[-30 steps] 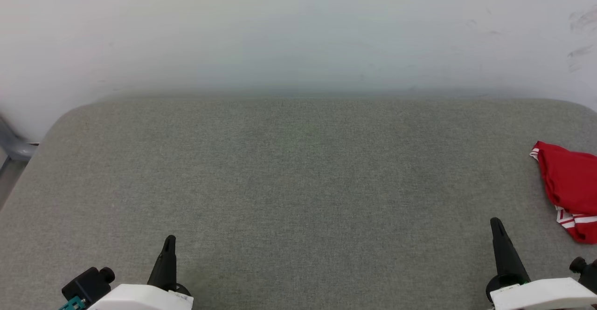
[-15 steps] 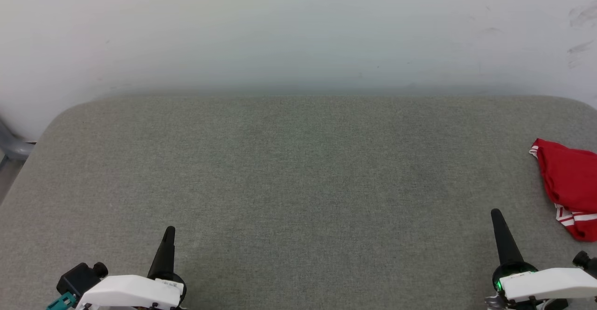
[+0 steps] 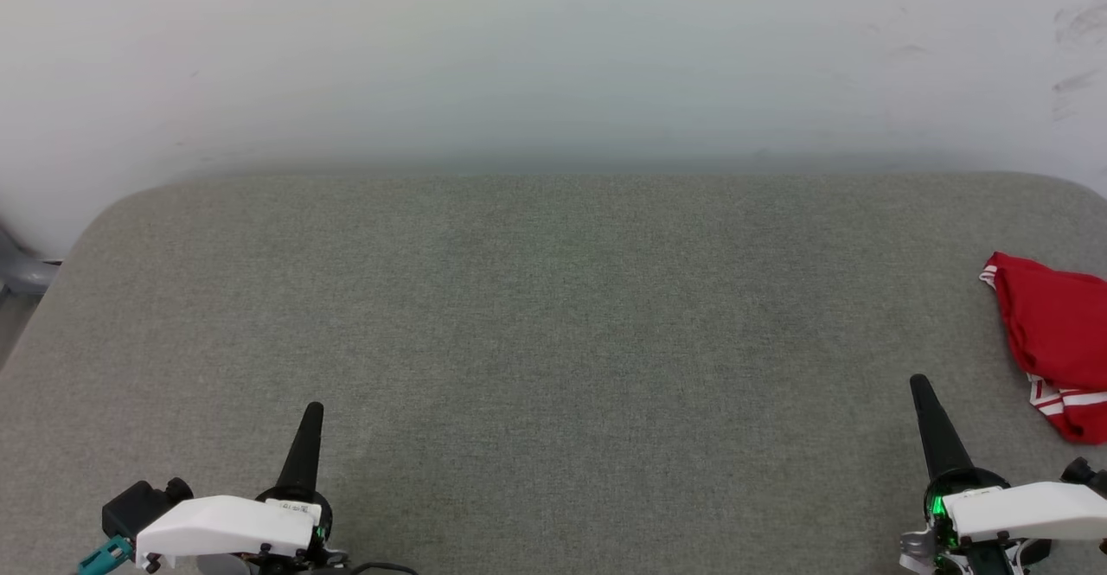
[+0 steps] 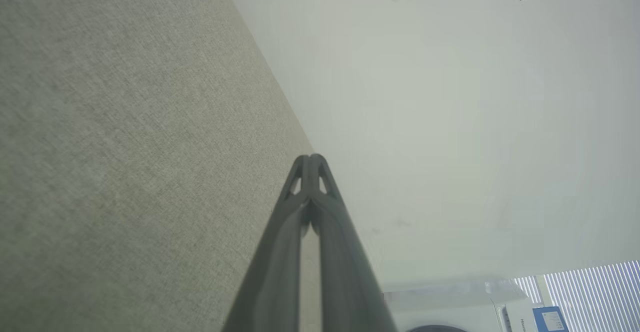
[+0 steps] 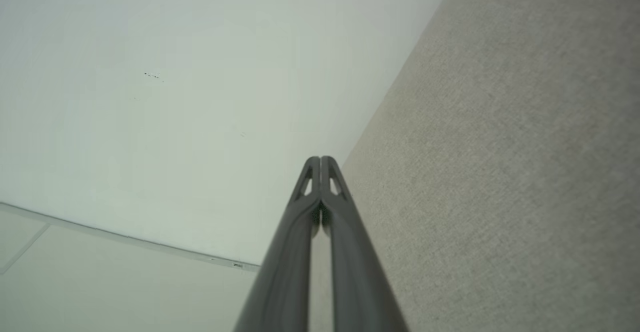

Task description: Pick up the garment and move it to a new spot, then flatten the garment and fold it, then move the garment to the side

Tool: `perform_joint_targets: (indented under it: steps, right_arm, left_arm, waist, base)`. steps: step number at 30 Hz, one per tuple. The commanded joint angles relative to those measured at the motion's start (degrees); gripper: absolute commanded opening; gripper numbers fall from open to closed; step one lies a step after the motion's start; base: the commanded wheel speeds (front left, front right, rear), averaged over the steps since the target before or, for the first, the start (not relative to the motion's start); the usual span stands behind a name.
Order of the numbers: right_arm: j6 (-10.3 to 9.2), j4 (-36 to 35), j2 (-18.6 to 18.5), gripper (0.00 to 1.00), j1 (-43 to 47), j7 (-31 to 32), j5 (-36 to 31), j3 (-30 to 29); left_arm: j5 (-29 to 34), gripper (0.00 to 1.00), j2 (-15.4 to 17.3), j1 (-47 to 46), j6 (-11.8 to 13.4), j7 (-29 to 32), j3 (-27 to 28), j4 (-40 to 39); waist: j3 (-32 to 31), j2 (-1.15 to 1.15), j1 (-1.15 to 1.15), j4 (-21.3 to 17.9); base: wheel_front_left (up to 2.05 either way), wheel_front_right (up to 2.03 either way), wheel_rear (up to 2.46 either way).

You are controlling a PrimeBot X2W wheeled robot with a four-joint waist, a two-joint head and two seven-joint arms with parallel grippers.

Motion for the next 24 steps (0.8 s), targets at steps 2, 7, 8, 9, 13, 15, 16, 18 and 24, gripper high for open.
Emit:
perform_joint_targets:
  steps: [2, 7, 8, 9, 13, 15, 16, 18, 24]
  right_arm:
    - [-0.02, -0.06, -0.39, 0.00, -1.46, 0.48, 1.74, -0.22]
    - [-0.02, 0.32, -0.35, 0.00, -1.90, 1.12, 4.25, -0.39]
    - [-0.02, 0.40, -0.34, 0.00, -1.99, 1.28, 4.77, -0.43]
    - [-0.02, 0.49, -0.33, 0.00, -2.08, 1.47, 5.27, -0.47]
    - [-0.02, 0.73, -0.30, 0.00, -2.54, 2.00, 7.16, -0.61]
    - [-0.02, 0.88, -0.28, 0.00, -2.68, 2.24, 8.08, -0.67]
    - [-0.02, 0.94, -0.27, 0.00, -2.75, 2.37, 8.55, -0.71]
    - [-0.02, 1.06, -0.24, 0.00, -2.93, 2.60, 9.49, -0.77]
    - [-0.03, 1.43, -0.18, 0.00, -3.50, 3.39, 12.11, -0.97]
  left_arm:
    - [-1.76, 0.00, 0.03, -1.38, -0.32, 0.39, 0.31, -0.05]
    - [-4.49, 0.00, -0.02, -1.88, -0.65, 1.11, 0.66, 0.22]
    - [-5.05, 0.00, -0.04, -1.94, -0.69, 1.20, 0.71, 0.28]
    - [-5.60, 0.00, -0.05, -2.02, -0.75, 1.29, 0.78, 0.35]
    - [-7.62, 0.00, -0.09, -2.46, -0.84, 1.81, 1.01, 0.59]
    - [-8.65, 0.00, -0.11, -2.66, -0.97, 2.12, 1.13, 0.69]
    - [-9.20, 0.00, -0.12, -2.77, -1.04, 2.21, 1.18, 0.75]
    - [-10.14, 0.00, -0.13, -2.94, -1.15, 2.46, 1.29, 0.85]
    - [-13.06, 0.00, -0.19, -3.41, -1.31, 3.15, 1.58, 1.17]
  waist:
    - [0.05, 0.00, 0.00, -0.03]
    - [0.19, 0.00, 0.00, -0.11]
    - [0.22, 0.00, 0.00, -0.13]
    - [0.25, 0.00, 0.00, -0.14]
    - [0.36, 0.00, 0.00, -0.20]
    - [0.41, 0.00, 0.00, -0.24]
    - [0.44, 0.00, 0.00, -0.25]
    - [0.49, 0.00, 0.00, -0.28]
    - [0.66, 0.00, 0.00, -0.38]
  base:
    - [0.00, 0.00, 0.00]
    - [0.00, 0.00, 0.00]
    - [0.00, 0.00, 0.00]
    - [0.00, 0.00, 0.00]
    - [0.00, 0.00, 0.00]
    - [0.00, 0.00, 0.00]
    - [0.00, 0.00, 0.00]
    - [0.00, 0.00, 0.00]
    - [0.00, 0.00, 0.00]
